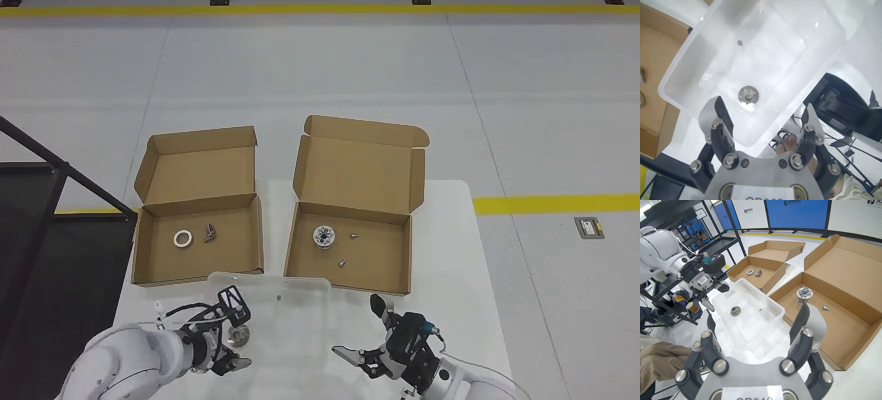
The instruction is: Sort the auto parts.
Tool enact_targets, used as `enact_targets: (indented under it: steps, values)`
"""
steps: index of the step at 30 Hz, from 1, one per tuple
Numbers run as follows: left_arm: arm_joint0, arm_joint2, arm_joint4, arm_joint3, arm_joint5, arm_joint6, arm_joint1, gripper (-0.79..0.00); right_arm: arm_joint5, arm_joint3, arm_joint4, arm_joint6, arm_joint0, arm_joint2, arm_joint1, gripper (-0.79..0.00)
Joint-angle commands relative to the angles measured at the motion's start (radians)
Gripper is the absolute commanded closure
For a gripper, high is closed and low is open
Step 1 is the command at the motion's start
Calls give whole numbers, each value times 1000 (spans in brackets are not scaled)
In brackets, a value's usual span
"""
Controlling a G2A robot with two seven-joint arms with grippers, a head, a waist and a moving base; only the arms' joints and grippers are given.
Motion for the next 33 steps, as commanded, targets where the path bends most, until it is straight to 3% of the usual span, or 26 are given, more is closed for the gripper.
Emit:
enact_targets:
  steps: [1,6,18,33]
  values:
    - [-7,20,28,10,12,-15,1,-483,0,0,0,0,0,0,0,-785]
    - [-42,61,103,54,70,-23,1,-388,0,0,0,0,0,0,0,-785]
    - [-123,201,263,182,170,27,-15,-388,0,0,0,0,0,0,0,-785]
    - [-175,280,305,266,210,11,-27,-382,0,0,0,0,0,0,0,-785]
